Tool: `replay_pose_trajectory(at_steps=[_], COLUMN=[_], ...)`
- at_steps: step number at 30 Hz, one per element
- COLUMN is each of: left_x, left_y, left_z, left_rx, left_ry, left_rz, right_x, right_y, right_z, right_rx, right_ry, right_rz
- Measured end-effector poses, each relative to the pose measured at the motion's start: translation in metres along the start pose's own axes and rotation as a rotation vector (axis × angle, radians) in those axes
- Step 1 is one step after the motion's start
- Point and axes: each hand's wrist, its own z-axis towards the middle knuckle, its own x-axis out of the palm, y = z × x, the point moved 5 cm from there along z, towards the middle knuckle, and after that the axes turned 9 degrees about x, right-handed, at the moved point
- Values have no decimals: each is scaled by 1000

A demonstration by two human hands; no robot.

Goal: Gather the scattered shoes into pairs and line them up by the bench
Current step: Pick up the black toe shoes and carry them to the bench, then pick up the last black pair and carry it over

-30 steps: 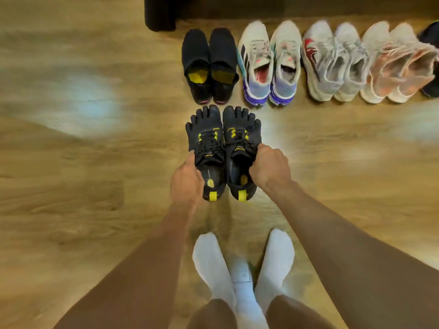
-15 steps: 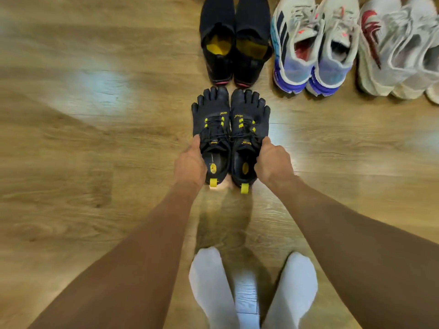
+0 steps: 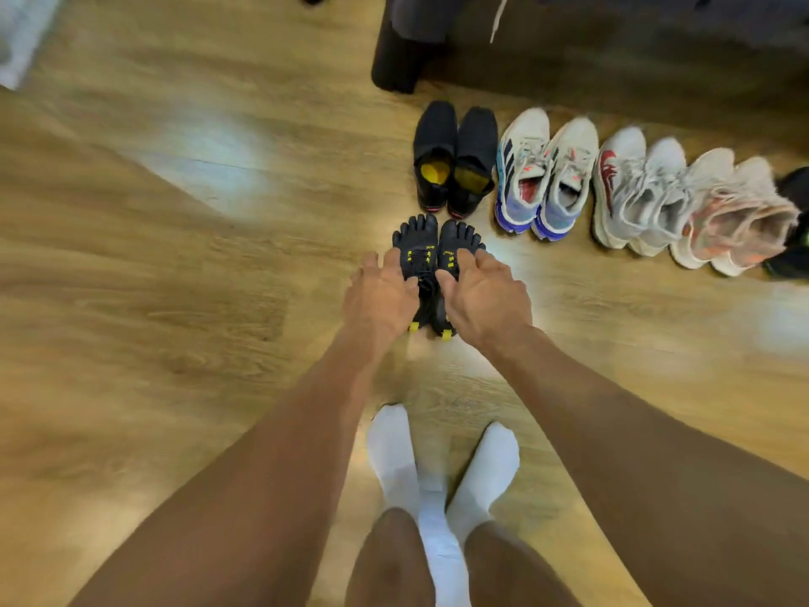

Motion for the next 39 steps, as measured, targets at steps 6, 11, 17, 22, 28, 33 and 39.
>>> replay_pose_trajectory(at_steps=[6,11,17,22,28,33,39], left_x=[-201,-338,-429,-467,-478,-468,-453], left_y=[-62,-87,-79,-39,45,135,235], left_z=[-123,-244,-394,-499,-622,-726,-830], left_rx=[158,169,45,-103,-332,-485,-665], left_ry=[-166,-368,-589,-731,-834,-947,-987], left_rz=[15,75,55,36,-15,-71,-59], right_x=[-167,-282,-352,-362,-334,-274,-187], right_y=[82,147,204,268,358,434,510], right_z=[-140,-254,-376,-463,-577,-682,-788], right_rx=[-280,-511,-770,-983,-1224,-1399,-1545], right_ry=[-108,-245,-315,-333,-327,-299,-196], right_rz=[-126,-137,-164,-256,-340,-349,-352])
